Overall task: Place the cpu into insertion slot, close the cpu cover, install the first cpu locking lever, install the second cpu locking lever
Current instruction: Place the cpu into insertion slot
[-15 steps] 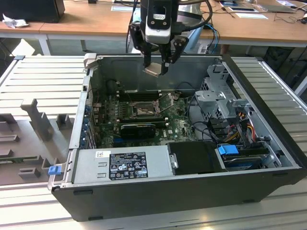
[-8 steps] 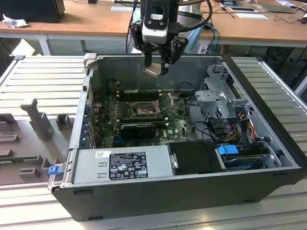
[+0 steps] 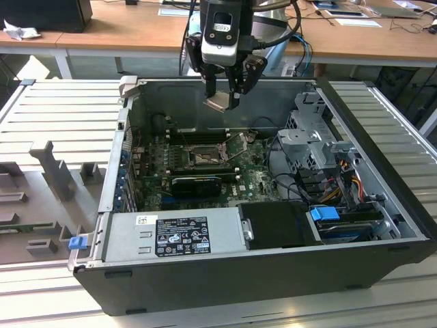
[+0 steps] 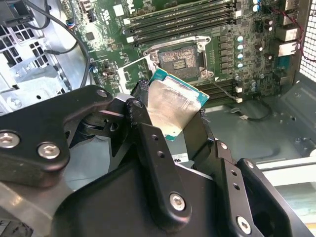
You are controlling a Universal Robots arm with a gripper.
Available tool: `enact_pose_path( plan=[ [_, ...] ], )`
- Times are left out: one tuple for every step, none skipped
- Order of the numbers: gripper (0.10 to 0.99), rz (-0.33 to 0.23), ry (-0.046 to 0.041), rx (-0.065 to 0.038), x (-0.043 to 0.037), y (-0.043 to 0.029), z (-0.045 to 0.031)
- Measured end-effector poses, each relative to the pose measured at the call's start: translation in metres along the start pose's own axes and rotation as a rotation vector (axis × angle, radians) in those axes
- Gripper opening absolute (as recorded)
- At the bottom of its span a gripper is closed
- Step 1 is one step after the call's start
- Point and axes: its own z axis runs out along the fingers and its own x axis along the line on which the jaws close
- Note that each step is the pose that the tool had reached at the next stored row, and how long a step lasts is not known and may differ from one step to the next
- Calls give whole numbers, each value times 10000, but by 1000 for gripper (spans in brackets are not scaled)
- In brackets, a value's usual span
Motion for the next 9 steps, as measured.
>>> enact_pose_path(
  plan=[
    [525, 4, -1, 0, 0, 0, 5],
    [525, 32, -3, 0, 0, -1, 8],
    [525, 104, -9, 0, 0, -1, 10],
    [525, 191, -16, -2, 0, -1, 13],
    [525, 325, -26, -3, 0, -1, 17],
    [525, 502, -40, -5, 0, -2, 21],
    [525, 627, -50, -7, 0, -2, 23],
    [525, 713, -56, -8, 0, -2, 26],
    [525, 773, -62, -8, 0, -2, 28]
  ],
)
